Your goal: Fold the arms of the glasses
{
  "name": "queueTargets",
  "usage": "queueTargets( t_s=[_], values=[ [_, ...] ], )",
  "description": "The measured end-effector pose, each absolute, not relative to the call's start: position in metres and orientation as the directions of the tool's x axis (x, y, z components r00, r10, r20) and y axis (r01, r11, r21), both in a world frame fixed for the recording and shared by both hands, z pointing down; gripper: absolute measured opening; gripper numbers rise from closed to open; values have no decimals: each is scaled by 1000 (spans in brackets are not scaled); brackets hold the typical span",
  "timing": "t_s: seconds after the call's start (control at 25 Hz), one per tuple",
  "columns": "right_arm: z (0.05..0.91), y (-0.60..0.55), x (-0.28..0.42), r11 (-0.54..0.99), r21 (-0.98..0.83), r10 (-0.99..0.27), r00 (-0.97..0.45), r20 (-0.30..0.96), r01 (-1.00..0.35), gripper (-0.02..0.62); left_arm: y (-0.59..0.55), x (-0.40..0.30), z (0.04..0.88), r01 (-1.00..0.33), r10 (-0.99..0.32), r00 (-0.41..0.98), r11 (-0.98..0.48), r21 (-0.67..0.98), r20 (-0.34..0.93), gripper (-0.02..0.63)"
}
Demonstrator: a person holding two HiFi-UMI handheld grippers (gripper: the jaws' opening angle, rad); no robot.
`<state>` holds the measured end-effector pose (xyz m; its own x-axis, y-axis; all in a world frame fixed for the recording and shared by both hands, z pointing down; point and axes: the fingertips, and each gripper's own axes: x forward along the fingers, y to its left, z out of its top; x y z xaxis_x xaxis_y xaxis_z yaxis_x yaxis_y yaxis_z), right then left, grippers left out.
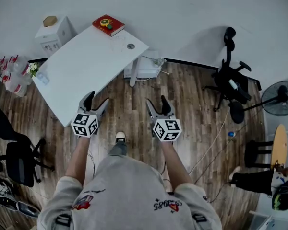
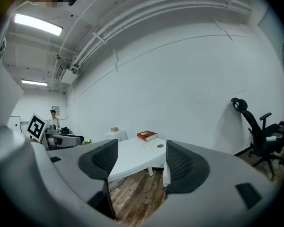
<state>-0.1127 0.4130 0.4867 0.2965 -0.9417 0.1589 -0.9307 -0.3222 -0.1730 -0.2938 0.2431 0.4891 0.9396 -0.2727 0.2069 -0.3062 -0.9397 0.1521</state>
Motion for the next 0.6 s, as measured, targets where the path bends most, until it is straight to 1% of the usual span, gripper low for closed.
queueTargets(
  t_s=[0.16, 0.32, 0.6],
  values=[
    [472, 360, -76, -343, -165, -935, 320, 150, -925, 304, 185, -249, 483, -280, -247, 949, -947, 160, 197, 321],
    [467, 317, -45, -354, -162, -932, 334, 138, -921, 301, 137, -221, 483, -278, -246, 950, -947, 161, 194, 320],
    [479, 240, -20, -307, -175, -947, 283, 151, -935, 295, 73, -217, 495, -335, -298, 930, -927, 167, 213, 319]
  ],
)
